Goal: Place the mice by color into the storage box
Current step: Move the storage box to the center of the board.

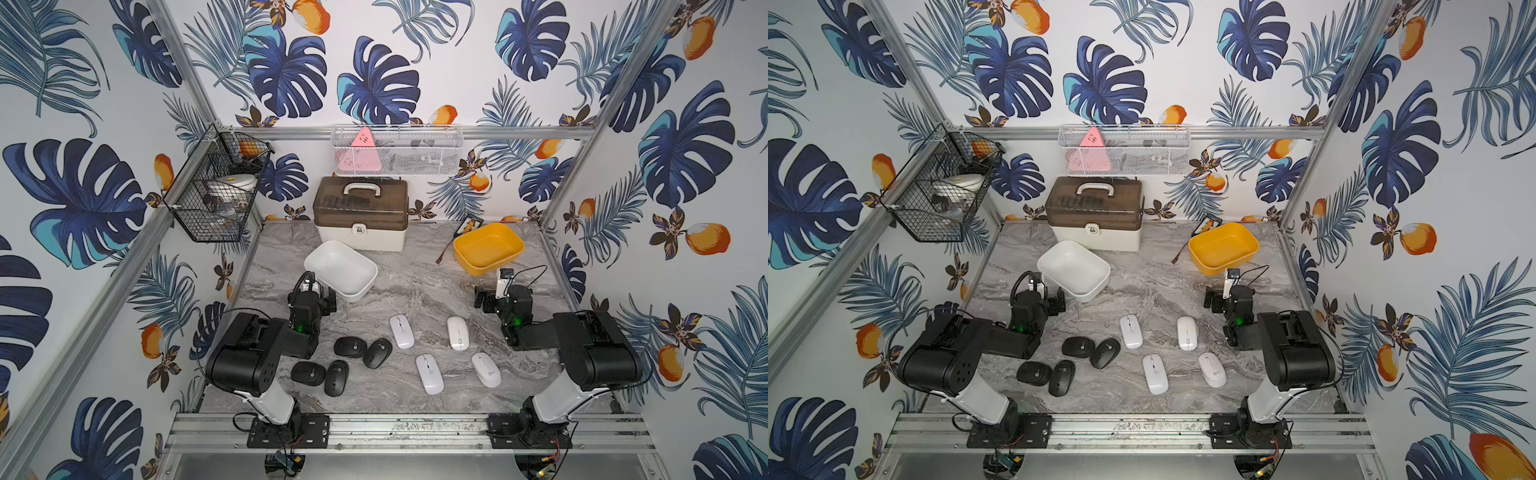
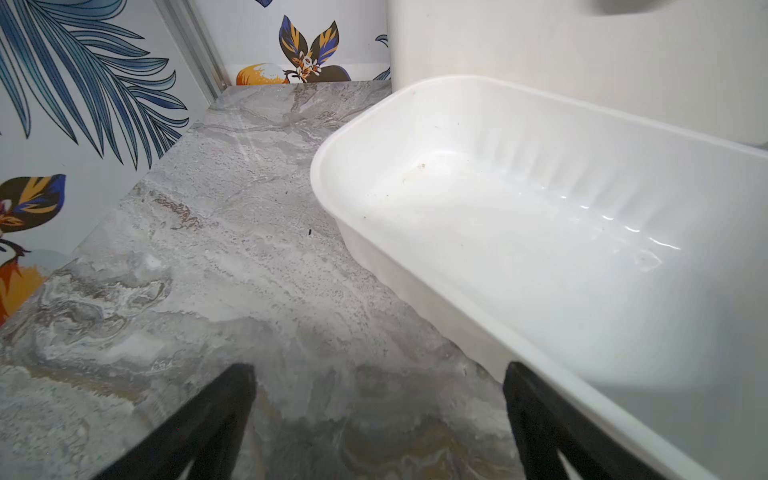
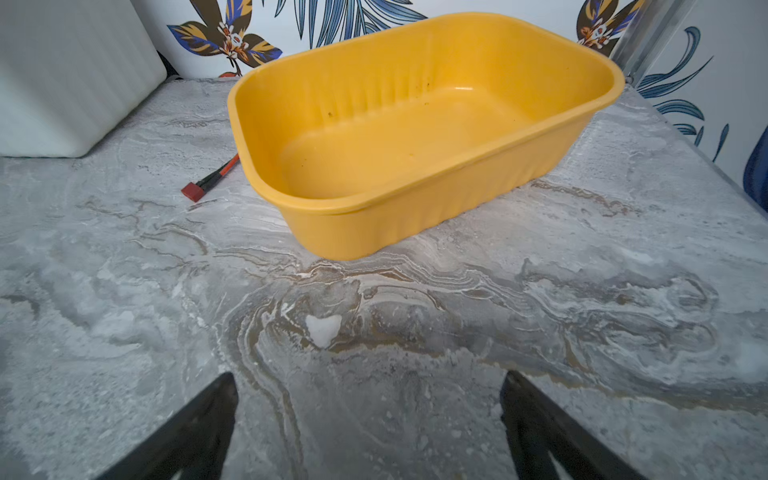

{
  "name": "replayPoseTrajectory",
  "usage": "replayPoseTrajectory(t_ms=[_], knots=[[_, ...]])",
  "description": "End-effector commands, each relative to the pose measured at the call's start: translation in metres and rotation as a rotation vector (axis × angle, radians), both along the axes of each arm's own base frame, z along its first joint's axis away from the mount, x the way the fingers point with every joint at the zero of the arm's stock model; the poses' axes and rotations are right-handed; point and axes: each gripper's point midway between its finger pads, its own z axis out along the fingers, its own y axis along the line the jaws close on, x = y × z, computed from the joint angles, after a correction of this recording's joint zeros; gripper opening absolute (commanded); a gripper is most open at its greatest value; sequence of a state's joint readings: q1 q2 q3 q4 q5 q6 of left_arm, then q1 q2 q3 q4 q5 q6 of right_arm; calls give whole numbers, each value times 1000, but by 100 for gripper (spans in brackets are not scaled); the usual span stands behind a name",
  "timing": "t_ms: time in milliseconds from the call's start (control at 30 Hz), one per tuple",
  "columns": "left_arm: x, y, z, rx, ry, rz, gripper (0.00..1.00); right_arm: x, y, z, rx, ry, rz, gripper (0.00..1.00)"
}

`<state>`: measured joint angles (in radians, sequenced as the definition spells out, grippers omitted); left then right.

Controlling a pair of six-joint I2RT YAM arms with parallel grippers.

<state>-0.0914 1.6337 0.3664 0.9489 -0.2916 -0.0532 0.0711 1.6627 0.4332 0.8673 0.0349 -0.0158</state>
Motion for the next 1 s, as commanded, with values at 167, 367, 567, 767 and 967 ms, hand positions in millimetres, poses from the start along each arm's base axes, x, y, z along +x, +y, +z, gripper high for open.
replayPoseTrajectory(t_ms=[167,367,567,767,967], knots=[[3,0,9,7,-37,0,99,3,1,7,3,-31,7,100],[3,0,9,7,-39,0,99,3,2,8,3,-32,8,100],[3,1,9,9,-38,2,99,3,2,7,3,-30,8,100],[3,-4,21,10,-62,-33,99,5,8,22,1,-49,43,100],[5,-9,85,-67,13,-26,99,-14,10,108,136,-62,-2,100]])
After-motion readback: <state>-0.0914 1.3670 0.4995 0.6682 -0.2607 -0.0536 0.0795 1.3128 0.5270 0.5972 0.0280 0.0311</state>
